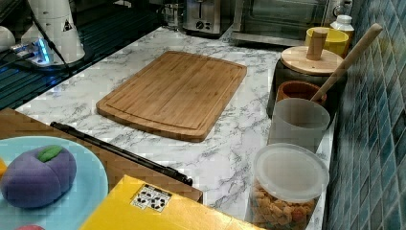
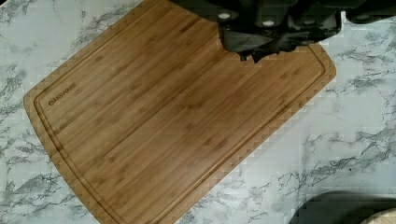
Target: Turn on the toaster.
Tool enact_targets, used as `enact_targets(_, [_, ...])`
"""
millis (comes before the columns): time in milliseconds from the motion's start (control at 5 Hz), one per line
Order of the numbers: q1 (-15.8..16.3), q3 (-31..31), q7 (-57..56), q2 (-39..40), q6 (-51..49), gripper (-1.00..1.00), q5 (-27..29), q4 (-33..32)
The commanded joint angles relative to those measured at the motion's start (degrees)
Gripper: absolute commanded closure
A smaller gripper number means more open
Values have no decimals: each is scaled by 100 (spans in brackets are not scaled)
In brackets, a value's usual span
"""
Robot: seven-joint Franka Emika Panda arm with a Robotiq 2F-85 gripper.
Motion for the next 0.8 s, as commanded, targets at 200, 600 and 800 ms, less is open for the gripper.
enact_targets(200, [38, 90, -597, -256, 334, 100, 208, -475])
enact_targets(600, [275, 672, -1320, -420, 853, 100, 613, -838])
enact_targets(800, [350, 894, -1482, -689, 1196, 100, 888, -1100])
